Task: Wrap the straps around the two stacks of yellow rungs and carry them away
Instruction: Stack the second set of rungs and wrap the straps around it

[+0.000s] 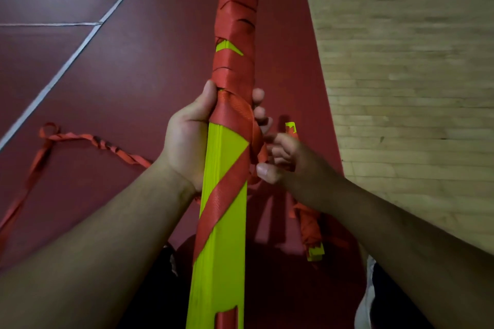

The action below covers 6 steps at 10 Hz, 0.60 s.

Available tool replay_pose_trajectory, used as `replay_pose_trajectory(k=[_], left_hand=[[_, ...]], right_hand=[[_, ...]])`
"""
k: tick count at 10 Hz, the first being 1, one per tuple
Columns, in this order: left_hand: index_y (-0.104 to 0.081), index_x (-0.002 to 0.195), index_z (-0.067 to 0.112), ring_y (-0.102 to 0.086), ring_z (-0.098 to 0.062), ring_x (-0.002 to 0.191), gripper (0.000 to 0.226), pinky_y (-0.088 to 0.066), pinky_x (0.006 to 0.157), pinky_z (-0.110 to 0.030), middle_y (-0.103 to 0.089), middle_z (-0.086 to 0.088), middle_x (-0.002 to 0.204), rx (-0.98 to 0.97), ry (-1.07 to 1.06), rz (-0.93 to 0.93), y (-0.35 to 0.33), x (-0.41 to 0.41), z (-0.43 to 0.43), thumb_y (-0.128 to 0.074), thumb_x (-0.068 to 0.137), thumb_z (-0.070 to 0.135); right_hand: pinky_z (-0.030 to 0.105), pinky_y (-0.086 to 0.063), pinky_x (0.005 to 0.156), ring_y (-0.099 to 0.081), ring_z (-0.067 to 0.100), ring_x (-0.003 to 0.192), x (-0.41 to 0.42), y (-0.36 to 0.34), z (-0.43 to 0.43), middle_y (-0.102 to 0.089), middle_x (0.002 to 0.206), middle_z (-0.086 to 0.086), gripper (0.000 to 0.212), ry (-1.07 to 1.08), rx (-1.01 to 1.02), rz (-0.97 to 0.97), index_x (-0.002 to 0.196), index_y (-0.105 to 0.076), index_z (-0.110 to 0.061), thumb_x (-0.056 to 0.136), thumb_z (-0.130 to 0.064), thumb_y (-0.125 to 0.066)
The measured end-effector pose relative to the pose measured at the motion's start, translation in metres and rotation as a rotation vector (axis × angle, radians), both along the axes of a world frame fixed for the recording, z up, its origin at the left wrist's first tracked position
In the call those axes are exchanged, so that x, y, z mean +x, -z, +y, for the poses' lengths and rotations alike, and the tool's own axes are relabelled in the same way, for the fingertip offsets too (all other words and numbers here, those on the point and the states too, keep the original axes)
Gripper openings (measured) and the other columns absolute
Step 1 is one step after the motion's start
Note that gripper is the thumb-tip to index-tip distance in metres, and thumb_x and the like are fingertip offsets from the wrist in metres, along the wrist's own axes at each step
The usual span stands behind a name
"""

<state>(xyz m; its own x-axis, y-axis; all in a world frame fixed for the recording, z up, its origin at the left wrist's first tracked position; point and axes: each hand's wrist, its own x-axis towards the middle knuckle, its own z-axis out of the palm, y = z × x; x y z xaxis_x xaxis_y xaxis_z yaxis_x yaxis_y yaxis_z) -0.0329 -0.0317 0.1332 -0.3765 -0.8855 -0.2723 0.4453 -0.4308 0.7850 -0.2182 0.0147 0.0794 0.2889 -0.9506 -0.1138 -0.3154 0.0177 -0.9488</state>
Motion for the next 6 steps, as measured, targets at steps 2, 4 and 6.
replay_pose_trajectory(k=[2, 4, 6], left_hand=[[-0.061, 0.125, 0.005, -0.061, -0.017, 0.084, 0.062, -0.053, 0.075, -0.031, -0.065, -0.01, 0.109, 0.018, -0.025, 0.046, -0.009, -0.005, 0.004, -0.055, 0.088, 0.054], [-0.068, 0.084, 0.011, -0.063, -0.013, 0.058, 0.035, -0.055, 0.058, -0.025, -0.062, -0.004, 0.068, -0.064, -0.07, -0.116, -0.008, -0.005, 0.001, -0.061, 0.078, 0.044], [-0.062, 0.091, 0.009, -0.066, -0.014, 0.071, 0.019, -0.059, 0.064, -0.029, -0.064, -0.003, 0.077, 0.117, -0.127, -0.087, -0.002, 0.006, -0.01, -0.058, 0.095, 0.027]], right_hand=[[0.032, -0.046, 0.072, -0.06, 0.01, 0.071, 0.001, -0.007, -0.001, -0.066, 0.071, -0.007, 0.021, 0.038, 0.017, -0.032, 0.078, -0.065, -0.02, 0.09, -0.036, -0.061], [0.027, -0.039, 0.05, -0.046, 0.01, 0.051, -0.008, -0.021, 0.003, -0.05, 0.057, -0.006, 0.033, 0.088, 0.053, -0.039, 0.082, -0.054, -0.007, 0.085, -0.034, -0.074], [0.032, -0.047, 0.053, -0.058, 0.011, 0.051, -0.013, -0.031, 0.001, -0.065, 0.068, 0.01, 0.024, 0.149, -0.059, 0.204, 0.083, -0.058, -0.017, 0.079, -0.025, -0.08]])
